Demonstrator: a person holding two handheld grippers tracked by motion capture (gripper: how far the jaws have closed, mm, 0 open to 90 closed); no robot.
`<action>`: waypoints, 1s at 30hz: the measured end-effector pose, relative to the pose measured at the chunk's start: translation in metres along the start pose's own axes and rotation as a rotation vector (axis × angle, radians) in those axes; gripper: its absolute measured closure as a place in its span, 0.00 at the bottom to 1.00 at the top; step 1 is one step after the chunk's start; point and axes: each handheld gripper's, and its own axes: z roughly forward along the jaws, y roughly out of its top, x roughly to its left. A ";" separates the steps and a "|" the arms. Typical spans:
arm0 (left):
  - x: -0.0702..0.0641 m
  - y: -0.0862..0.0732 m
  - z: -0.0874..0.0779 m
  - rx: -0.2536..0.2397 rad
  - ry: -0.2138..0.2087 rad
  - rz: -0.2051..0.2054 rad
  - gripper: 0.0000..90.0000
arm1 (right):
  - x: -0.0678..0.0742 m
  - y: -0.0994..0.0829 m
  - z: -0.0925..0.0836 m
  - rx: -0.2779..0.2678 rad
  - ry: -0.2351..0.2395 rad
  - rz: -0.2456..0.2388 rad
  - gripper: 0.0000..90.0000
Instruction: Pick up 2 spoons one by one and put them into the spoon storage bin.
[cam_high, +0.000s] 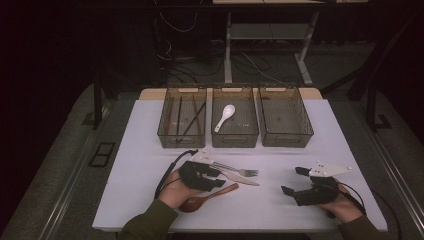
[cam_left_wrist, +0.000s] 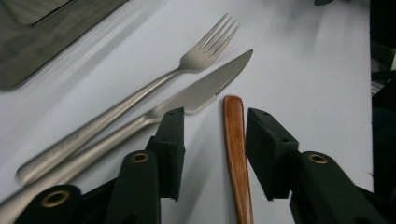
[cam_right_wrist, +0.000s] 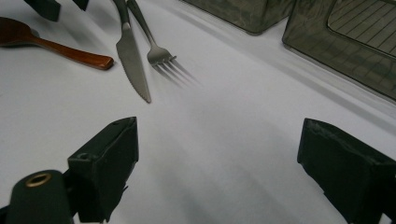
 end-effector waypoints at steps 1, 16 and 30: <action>0.000 -0.002 -0.003 -0.004 0.004 -0.001 0.60 | 0.000 0.000 0.000 0.000 0.000 0.000 0.14; -0.004 -0.053 -0.038 -0.046 0.073 -0.079 0.44 | 0.001 0.000 0.001 0.007 -0.002 -0.005 0.14; -0.016 -0.071 -0.044 0.007 0.062 -0.086 0.44 | 0.001 0.000 0.001 0.009 -0.006 -0.008 0.14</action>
